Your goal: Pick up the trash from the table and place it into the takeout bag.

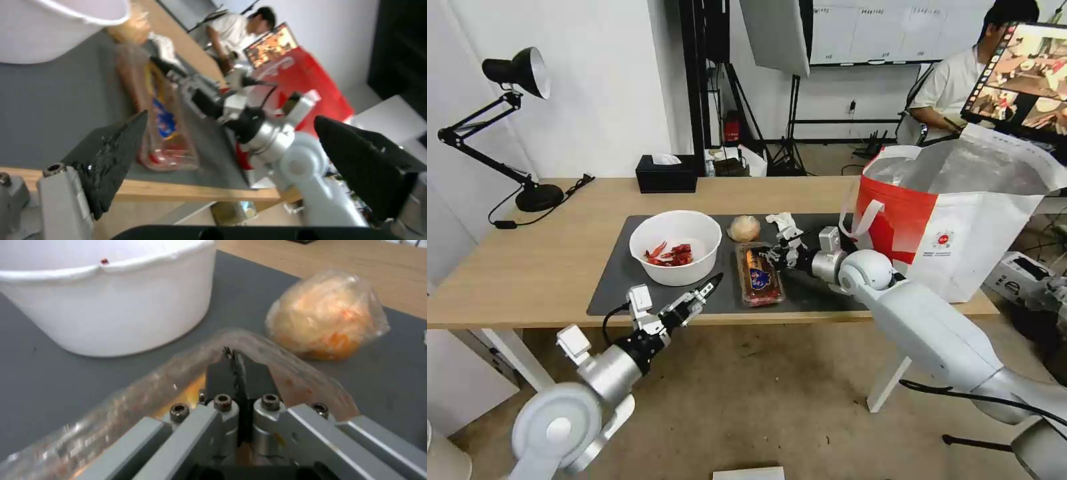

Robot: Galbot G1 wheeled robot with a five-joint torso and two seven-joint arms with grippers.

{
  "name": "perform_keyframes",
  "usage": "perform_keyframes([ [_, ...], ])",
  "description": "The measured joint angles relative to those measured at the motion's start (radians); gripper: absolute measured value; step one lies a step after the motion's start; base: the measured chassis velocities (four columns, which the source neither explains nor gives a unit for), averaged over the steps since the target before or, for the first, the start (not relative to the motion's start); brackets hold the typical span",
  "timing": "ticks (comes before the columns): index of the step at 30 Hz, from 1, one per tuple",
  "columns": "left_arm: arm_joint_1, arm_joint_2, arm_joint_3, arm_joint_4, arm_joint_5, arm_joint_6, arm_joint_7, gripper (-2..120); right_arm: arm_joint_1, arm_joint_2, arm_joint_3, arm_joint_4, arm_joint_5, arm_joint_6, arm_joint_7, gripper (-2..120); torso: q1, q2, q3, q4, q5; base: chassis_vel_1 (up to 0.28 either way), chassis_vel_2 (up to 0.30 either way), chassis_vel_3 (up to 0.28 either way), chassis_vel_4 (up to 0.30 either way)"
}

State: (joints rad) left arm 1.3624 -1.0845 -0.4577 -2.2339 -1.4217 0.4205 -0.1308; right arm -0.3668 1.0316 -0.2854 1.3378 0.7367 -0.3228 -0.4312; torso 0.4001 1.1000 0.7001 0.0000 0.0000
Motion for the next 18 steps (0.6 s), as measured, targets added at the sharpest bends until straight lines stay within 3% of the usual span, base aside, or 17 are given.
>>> perform_keyframes([
  [4, -0.057, 0.001, 0.038, 0.050, -0.003, 0.019, -0.055, 100, 0.011, 0.009, -0.009, -0.006, 0.002, 0.000, 0.000, 0, 0.000, 0.000, 0.000, 0.0003, -0.0002, 0.000, 0.000, 0.000, 0.000],
  [9, -0.120, 0.011, 0.092, 0.117, -0.006, 0.034, -0.080, 100, 0.013, 0.010, -0.012, -0.005, 0.002, -0.002, 0.003, 0, 0.000, 0.000, 0.000, -0.0002, 0.0000, 0.000, 0.000, 0.000, 0.000],
  [18, -0.193, 0.014, 0.134, 0.166, -0.009, 0.037, -0.123, 100, 0.026, 0.009, -0.025, -0.020, 0.002, -0.002, 0.000, 0, 0.000, 0.000, 0.000, -0.0001, -0.0001, 0.000, 0.000, 0.000, 0.000],
])
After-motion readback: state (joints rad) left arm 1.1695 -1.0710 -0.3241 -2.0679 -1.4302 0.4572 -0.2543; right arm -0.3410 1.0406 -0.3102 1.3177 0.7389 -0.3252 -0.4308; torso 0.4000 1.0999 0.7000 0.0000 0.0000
